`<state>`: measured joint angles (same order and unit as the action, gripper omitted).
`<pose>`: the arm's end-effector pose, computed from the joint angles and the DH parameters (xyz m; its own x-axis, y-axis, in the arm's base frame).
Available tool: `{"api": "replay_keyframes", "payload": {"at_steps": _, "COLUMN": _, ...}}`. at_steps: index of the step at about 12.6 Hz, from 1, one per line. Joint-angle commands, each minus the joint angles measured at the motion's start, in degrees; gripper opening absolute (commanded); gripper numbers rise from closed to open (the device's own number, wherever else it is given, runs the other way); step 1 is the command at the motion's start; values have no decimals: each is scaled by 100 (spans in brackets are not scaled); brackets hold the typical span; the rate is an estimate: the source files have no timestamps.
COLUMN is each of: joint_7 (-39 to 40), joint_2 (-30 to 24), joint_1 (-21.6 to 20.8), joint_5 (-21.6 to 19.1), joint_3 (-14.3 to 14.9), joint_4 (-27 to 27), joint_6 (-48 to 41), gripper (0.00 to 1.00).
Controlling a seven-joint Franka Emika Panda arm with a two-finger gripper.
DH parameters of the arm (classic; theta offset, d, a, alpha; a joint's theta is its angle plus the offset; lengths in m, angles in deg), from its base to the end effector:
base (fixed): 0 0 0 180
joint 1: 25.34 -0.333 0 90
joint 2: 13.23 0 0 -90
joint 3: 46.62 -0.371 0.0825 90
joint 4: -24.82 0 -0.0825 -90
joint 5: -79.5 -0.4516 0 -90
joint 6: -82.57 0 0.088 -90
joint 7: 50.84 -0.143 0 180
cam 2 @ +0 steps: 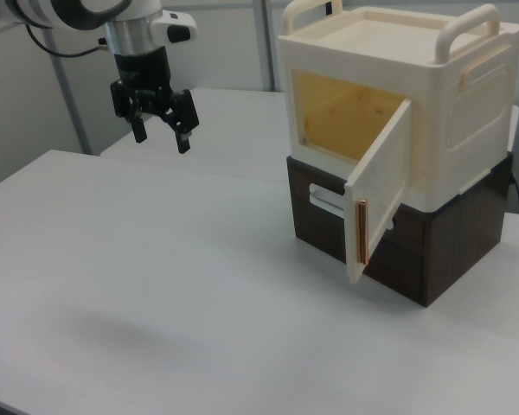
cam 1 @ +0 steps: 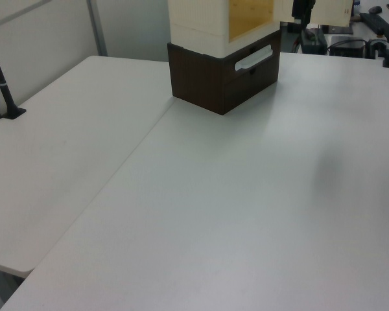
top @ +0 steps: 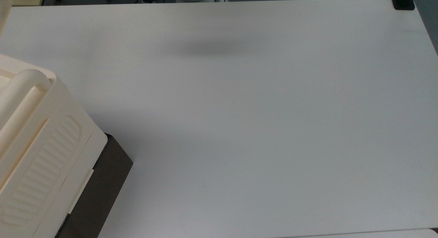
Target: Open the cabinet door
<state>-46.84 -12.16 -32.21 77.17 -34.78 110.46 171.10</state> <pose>0.6262 -0.0472 0.6709 0.9993 -0.0157 0.0347 -0.0145 -0.9993 -0.0344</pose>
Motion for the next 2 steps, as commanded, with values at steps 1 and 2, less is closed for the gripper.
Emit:
{"api": "replay_keyframes", "payload": {"at_steps": 1, "joint_7": 66, "joint_2": -28, "joint_1": -16, "joint_5": 92, "joint_3": -32, "joint_4": 41, "joint_6": 102, "gripper": 100}}
{"api": "replay_keyframes", "payload": {"at_steps": 2, "joint_7": 57, "joint_2": -37, "joint_1": -8, "joint_5": 92, "joint_3": -50, "joint_4": 49, "joint_6": 102, "gripper": 100}}
